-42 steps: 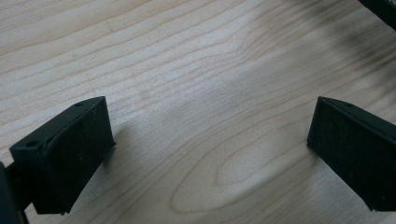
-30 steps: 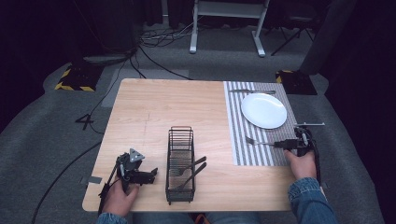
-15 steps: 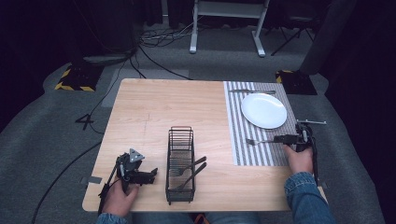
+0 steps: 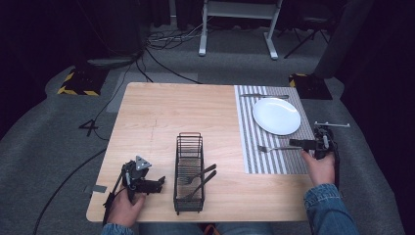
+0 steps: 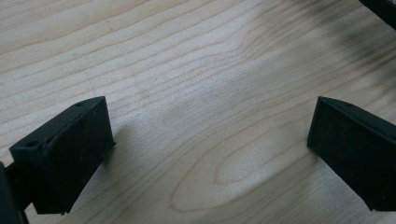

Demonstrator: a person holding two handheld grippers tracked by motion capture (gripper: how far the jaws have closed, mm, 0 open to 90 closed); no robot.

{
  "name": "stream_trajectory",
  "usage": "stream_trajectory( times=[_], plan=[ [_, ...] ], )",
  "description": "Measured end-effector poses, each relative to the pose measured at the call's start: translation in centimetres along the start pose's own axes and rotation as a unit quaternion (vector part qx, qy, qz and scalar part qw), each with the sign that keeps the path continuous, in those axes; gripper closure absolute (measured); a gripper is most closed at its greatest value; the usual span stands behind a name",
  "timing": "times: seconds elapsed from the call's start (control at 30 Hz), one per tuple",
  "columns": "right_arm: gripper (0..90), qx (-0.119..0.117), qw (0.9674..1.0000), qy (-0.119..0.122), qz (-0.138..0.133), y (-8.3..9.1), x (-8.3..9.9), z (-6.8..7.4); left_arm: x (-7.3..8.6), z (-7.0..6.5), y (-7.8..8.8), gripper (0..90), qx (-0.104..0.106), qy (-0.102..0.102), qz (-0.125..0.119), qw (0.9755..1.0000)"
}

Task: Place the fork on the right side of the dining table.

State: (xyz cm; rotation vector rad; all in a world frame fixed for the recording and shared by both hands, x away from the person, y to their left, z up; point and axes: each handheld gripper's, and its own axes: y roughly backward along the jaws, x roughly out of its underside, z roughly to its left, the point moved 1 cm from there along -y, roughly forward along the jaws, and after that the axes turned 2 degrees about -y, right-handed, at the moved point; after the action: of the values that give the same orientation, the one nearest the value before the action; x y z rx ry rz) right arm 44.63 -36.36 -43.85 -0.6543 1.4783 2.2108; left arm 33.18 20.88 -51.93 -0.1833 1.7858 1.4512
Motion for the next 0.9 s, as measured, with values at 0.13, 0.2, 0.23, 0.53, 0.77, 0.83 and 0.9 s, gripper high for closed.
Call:
stream_trajectory(
  times=[0.13, 0.2, 0.23, 0.53, 0.77, 0.83, 0.9],
  plan=[
    [40.5, -0.012, 0.9998, 0.016, -0.002, 1.1, -0.1, 1.3, 0.0, 0.0, 0.0, 0.3, 0.000, 0.000, 0.000, 1.0000],
    [39.2, -0.019, 0.9995, 0.027, -0.004, 1.6, -0.1, 1.9, 0.0, 0.0, 0.0, 0.3, 0.000, 0.000, 0.000, 1.0000],
    [38.6, -0.023, 0.9992, 0.031, -0.005, 1.9, -0.1, 2.3, 0.0, 0.0, 0.0, 0.3, 0.000, 0.000, 0.000, 1.0000],
    [24.8, -0.094, 0.9895, 0.110, -0.004, 3.8, -0.2, 6.6, 0.0, 0.0, 0.0, 0.3, -0.001, 0.002, -0.002, 1.0000],
    [14.6, -0.108, 0.9825, 0.150, -0.023, 3.8, 0.6, 9.1, -0.1, 0.0, -0.1, 0.3, -0.002, 0.003, -0.002, 1.0000],
    [14.1, -0.117, 0.9818, 0.149, -0.011, 3.8, 0.8, 9.6, -0.1, 0.0, -0.1, 0.3, -0.001, 0.003, -0.002, 1.0000],
    [13.4, -0.118, 0.9807, 0.155, -0.019, 3.9, 1.1, 10.2, -0.1, 0.0, -0.1, 0.3, -0.001, 0.003, -0.002, 1.0000]
  ],
)
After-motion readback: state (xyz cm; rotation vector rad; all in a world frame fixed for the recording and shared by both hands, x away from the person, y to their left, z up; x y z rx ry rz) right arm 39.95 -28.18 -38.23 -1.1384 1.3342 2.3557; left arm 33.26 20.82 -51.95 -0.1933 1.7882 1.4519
